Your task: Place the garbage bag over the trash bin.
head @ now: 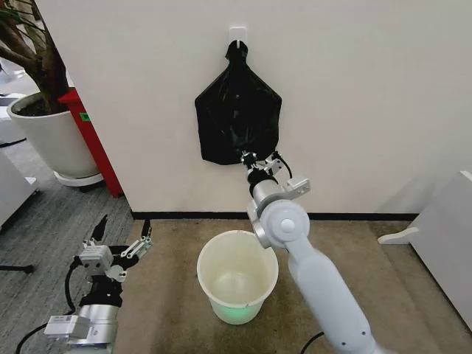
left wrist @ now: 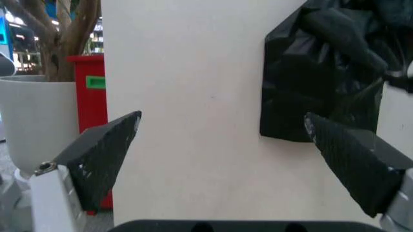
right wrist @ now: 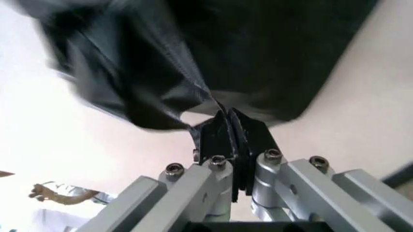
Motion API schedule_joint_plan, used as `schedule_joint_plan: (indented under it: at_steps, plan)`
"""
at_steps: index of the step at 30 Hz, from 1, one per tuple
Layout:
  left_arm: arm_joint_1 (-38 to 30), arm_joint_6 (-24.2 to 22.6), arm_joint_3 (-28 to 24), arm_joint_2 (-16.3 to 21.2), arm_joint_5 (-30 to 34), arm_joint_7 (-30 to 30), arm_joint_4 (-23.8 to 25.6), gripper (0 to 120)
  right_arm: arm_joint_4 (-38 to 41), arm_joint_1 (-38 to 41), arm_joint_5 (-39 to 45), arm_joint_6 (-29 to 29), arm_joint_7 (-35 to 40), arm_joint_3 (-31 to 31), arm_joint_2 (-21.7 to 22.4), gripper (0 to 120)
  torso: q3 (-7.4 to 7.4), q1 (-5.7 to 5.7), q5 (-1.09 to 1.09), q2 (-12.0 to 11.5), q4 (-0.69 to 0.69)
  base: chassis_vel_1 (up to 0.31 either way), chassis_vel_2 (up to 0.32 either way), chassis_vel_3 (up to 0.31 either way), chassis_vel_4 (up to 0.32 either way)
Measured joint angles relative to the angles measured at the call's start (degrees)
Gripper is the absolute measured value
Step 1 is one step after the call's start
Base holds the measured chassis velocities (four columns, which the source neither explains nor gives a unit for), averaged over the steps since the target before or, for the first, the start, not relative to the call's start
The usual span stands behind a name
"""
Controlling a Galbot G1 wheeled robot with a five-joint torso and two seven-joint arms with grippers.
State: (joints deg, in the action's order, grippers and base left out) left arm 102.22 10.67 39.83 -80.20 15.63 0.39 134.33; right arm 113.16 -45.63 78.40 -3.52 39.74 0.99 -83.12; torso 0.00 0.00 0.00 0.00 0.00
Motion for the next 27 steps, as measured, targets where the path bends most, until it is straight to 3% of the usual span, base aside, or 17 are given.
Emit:
schedule_joint_plan:
  at_steps: [8,22,27]
  plan:
    - [-0.11,-0.18,-0.03,0.03,-0.09,-0.12,0.79,100,0.58,-6.78,-1.32,0.30,-1.13,-0.05,0.39,0,0.00,0.00,0.00,-0.01,-0.01,0.000,0.000,0.000,0.000]
    - [0.09,-0.35,0.01,0.06,-0.34,-0.18,1.45,100,3.73,0.46,0.62,0.20,-0.69,-1.54,2.07,0,0.00,0.00,0.00,-0.01,0.00,0.000,0.000,0.000,0.000]
    - [-0.35,-0.61,-0.26,-0.01,-0.48,-0.21,1.10,100,2.64,-5.26,-0.95,0.76,-1.57,-1.47,1.02,0,0.00,0.00,0.00,-0.01,0.00,0.000,0.000,0.000,0.000]
